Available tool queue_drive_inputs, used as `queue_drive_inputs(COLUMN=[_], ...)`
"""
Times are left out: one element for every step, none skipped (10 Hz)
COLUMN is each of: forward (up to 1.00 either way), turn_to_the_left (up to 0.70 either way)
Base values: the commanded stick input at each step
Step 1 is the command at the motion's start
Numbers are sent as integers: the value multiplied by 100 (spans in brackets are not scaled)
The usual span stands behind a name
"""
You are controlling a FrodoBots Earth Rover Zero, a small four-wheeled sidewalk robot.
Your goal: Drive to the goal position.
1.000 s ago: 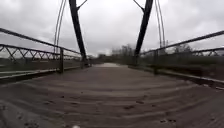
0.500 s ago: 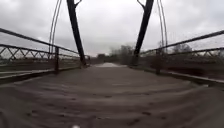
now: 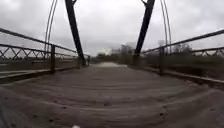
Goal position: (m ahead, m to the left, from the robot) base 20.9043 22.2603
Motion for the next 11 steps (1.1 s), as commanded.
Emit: queue_drive_inputs(forward=[70, 70, 70, 70, 70, 70, 70, 70, 70, 70, 70], turn_to_the_left=[0, 0, 0, 0, 0, 0, 0, 0, 0, 0, 0])
